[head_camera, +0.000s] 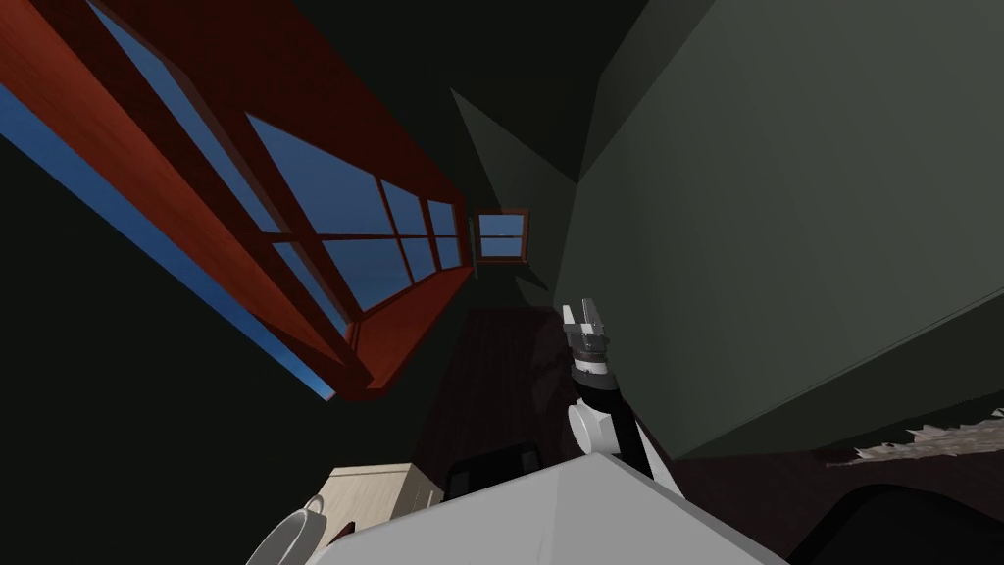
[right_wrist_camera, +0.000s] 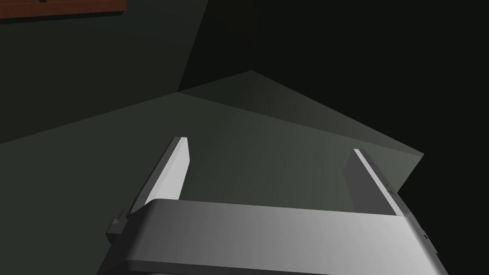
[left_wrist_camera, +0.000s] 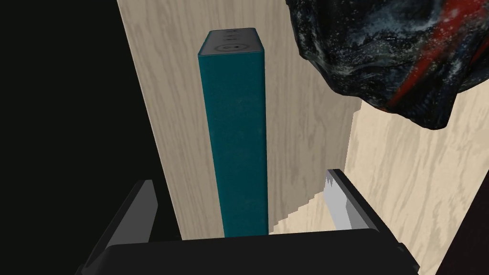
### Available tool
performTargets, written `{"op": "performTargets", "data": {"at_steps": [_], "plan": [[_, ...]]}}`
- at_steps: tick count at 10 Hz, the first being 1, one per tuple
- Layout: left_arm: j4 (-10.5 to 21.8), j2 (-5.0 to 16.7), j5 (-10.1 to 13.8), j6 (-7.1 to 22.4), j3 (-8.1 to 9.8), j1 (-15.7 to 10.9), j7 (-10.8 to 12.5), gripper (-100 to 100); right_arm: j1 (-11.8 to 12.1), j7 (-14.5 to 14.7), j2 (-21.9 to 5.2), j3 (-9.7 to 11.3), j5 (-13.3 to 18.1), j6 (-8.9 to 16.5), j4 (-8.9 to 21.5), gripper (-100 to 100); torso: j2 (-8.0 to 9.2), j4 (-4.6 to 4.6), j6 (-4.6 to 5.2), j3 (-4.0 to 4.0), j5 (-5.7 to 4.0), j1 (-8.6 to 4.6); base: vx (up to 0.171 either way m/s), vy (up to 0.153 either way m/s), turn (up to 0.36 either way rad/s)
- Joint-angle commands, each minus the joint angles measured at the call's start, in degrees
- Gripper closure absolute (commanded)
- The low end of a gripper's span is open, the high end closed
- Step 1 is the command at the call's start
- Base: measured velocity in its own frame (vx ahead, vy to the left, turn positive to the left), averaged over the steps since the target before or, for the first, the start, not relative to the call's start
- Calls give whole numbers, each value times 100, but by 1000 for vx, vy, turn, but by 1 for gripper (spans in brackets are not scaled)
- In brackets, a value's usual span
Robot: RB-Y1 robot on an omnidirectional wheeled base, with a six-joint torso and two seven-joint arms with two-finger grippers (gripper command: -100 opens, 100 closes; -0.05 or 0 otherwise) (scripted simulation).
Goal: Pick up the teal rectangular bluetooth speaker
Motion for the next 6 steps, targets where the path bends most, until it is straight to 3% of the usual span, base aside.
{"op": "performTargets", "data": {"at_steps": [1,2,3,5,6], "plan": [[0,0,0,0,0,0,0,-100,0,0,0,0,0,0,0,0,0,0,0,0,0,0,13,18,-12],[8,1,5,14,2,0,14,0,0,0,0,0,0,0,0,0,6,1,-1,3,-1,-8,0,0,0],[155,-176,-138,-143,-34,-131,-24,-100,0,0,0,0,0,0,0,0,10,2,-1,6,-3,-14,1,43,26],[303,-353,-281,-299,-70,-261,-61,-100,0,0,0,0,0,0,0,0,12,3,-1,7,2,5,-1,54,-1],[349,-282,-204,-248,-59,-269,-99,-100,-1,0,0,0,0,0,0,0,14,3,1,8,2,-1,-6,2,-21]]}}
